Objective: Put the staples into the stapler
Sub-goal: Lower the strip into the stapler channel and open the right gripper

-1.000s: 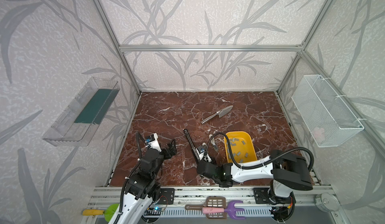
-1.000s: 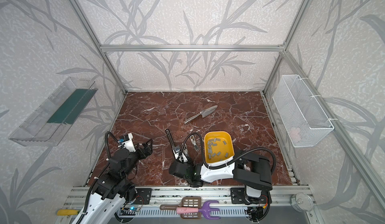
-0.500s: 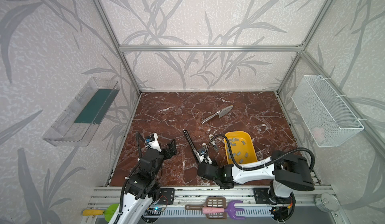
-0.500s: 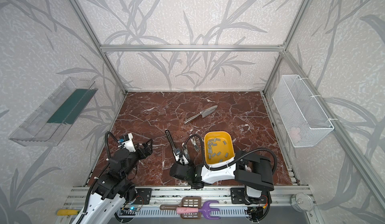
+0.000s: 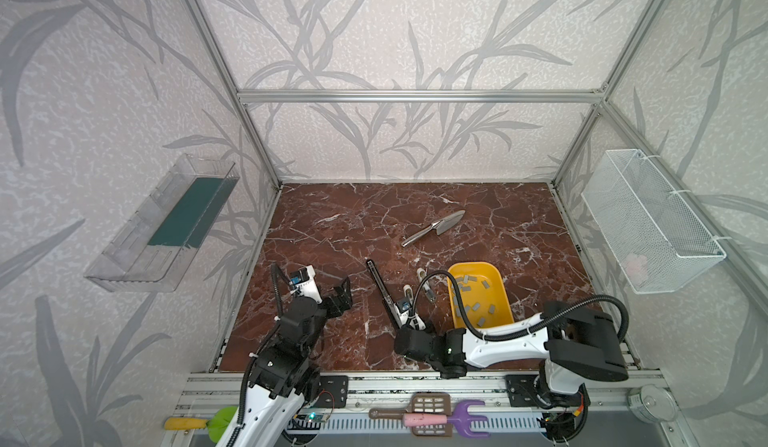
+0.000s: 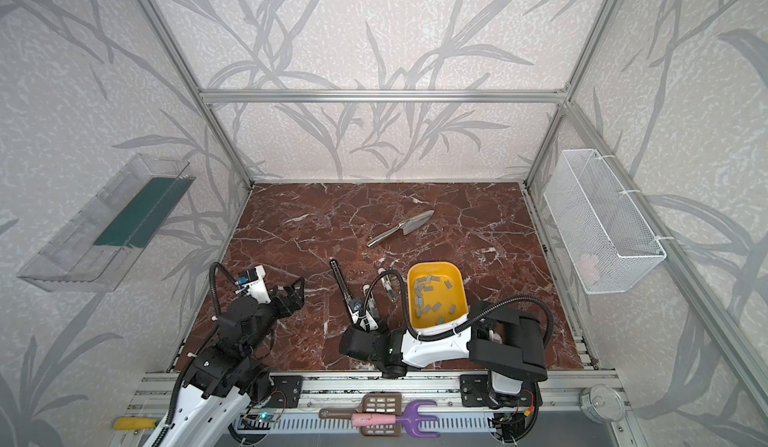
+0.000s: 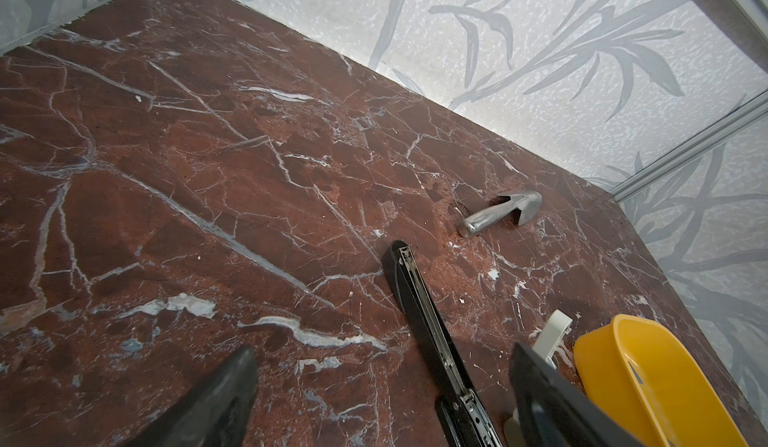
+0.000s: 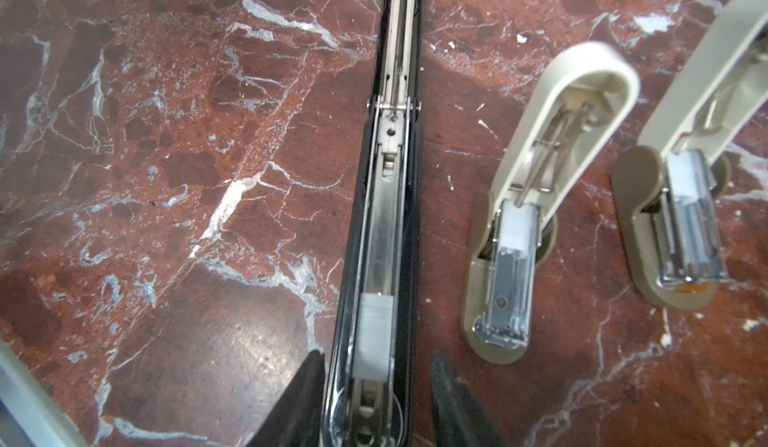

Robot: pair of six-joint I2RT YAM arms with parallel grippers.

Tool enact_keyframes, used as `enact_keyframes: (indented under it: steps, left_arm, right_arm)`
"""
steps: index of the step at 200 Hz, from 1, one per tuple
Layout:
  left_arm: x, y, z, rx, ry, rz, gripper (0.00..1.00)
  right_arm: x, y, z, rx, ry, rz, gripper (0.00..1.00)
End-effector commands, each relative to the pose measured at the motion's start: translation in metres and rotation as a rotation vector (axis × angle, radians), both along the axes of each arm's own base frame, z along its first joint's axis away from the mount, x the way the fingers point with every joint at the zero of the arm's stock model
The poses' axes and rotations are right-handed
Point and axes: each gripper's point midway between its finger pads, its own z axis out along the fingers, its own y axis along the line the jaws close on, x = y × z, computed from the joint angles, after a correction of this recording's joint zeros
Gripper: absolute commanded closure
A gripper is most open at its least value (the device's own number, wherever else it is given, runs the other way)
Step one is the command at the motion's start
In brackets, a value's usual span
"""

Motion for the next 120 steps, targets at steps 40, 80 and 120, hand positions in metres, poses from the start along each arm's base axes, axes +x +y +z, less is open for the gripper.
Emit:
enact_keyframes:
  steps: [40, 80, 120]
  left_arm:
    - [0.001, -0.002, 0.000, 0.009, -0.015, -0.012, 0.05]
    - [0.001, -0.002, 0.001, 0.008, -0.015, -0.013, 0.05]
    - [0.001, -0.002, 0.001, 0.009, -0.017, -0.013, 0.05]
  right_arm:
    - [0.001, 0.000, -0.019, -0.071, -0.002, -0.050, 0.73]
    - [0.013, 0.001, -0.014, -0.086, -0.039, -0.115, 0.76]
    - [0.027, 0.018, -0.020, -0.071, -0.005, -0.134, 0.80]
